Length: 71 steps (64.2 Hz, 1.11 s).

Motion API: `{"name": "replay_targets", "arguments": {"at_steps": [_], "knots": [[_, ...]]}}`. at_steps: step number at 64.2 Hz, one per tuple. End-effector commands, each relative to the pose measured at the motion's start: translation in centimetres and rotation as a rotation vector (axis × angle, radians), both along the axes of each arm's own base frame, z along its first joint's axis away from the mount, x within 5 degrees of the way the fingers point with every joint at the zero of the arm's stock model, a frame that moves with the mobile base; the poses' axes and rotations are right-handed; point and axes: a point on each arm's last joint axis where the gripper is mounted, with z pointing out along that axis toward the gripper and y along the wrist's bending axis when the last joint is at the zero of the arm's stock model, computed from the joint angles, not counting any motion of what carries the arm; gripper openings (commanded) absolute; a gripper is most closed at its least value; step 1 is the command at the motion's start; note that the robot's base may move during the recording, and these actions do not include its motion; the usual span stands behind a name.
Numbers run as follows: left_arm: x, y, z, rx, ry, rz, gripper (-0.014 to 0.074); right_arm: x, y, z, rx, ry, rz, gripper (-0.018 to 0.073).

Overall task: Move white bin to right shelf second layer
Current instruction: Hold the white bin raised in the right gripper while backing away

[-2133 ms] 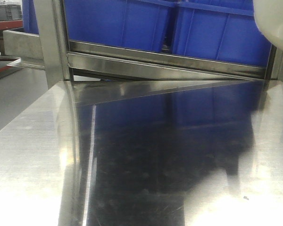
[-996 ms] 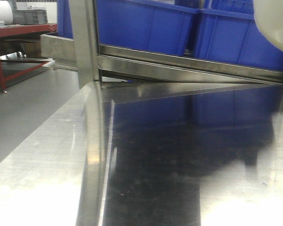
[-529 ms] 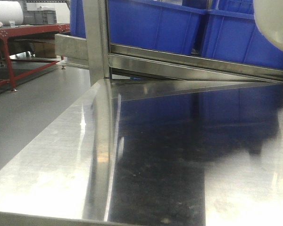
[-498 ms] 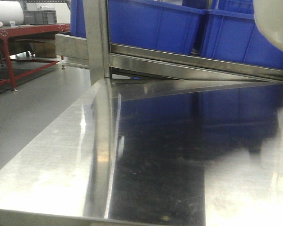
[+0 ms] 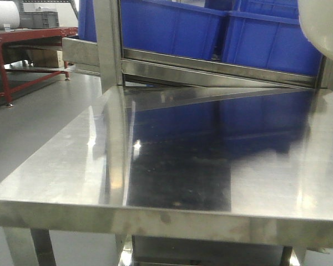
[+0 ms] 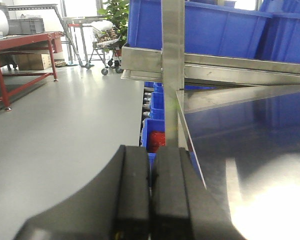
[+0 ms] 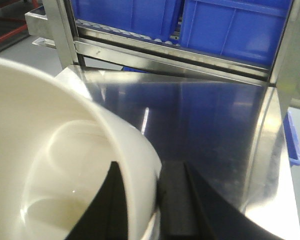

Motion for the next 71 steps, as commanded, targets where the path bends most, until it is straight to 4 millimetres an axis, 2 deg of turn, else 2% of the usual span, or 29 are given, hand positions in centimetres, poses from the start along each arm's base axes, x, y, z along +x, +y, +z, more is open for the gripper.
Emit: {"name": "replay_targets", "arguments": {"at_steps": [1, 71], "knots": [[0.03, 0.03, -0.4, -0.019, -0.059, 0.002, 0.0085, -0.04, 0.03, 1.88, 0.02, -0.126, 0.008, 0.0057], [0.03, 0.03, -0.4, -0.019, -0.059, 0.002, 0.0085, -0.04, 0.03, 1.88, 0.02, -0.127, 0.008, 0.0057]]}}
